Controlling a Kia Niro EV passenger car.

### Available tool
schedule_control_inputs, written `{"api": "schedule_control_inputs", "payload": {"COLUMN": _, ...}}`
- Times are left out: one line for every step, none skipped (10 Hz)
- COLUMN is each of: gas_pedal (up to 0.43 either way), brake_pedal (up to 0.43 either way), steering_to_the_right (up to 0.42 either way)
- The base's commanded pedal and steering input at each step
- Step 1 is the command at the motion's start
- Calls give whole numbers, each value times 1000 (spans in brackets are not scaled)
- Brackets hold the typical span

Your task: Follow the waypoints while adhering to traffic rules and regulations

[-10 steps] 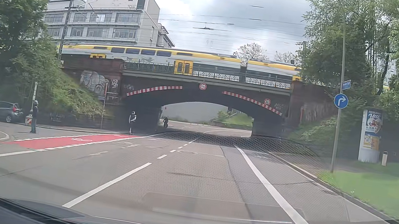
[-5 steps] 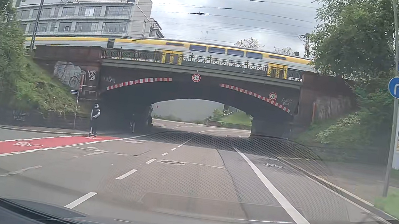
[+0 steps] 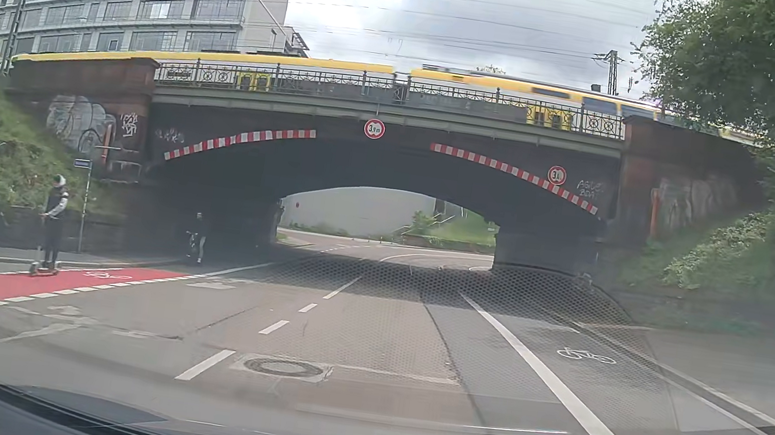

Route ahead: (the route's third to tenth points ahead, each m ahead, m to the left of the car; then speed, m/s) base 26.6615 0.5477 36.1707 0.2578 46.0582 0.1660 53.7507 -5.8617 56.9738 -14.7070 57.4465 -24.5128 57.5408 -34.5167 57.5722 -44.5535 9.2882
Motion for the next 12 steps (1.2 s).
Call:
{"api": "schedule_control_inputs", "payload": {"gas_pedal": 0, "brake_pedal": 0, "steering_to_the_right": 7}}
{"api": "schedule_control_inputs", "payload": {"gas_pedal": 0, "brake_pedal": 0, "steering_to_the_right": 7}}
{"api": "schedule_control_inputs", "payload": {"gas_pedal": 0, "brake_pedal": 0, "steering_to_the_right": 7}}
{"api": "schedule_control_inputs", "payload": {"gas_pedal": 0, "brake_pedal": 0, "steering_to_the_right": 7}}
{"api": "schedule_control_inputs", "payload": {"gas_pedal": 0, "brake_pedal": 0, "steering_to_the_right": 6}}
{"api": "schedule_control_inputs", "payload": {"gas_pedal": 0, "brake_pedal": 0, "steering_to_the_right": 7}}
{"api": "schedule_control_inputs", "payload": {"gas_pedal": 0, "brake_pedal": 0, "steering_to_the_right": 8}}
{"api": "schedule_control_inputs", "payload": {"gas_pedal": 0, "brake_pedal": 0, "steering_to_the_right": 9}}
{"api": "schedule_control_inputs", "payload": {"gas_pedal": 0, "brake_pedal": 0, "steering_to_the_right": 6}}
{"api": "schedule_control_inputs", "payload": {"gas_pedal": 0, "brake_pedal": 0, "steering_to_the_right": 3}}
{"api": "schedule_control_inputs", "payload": {"gas_pedal": 0, "brake_pedal": 0, "steering_to_the_right": 0}}
{"api": "schedule_control_inputs", "payload": {"gas_pedal": 0, "brake_pedal": 0, "steering_to_the_right": 0}}
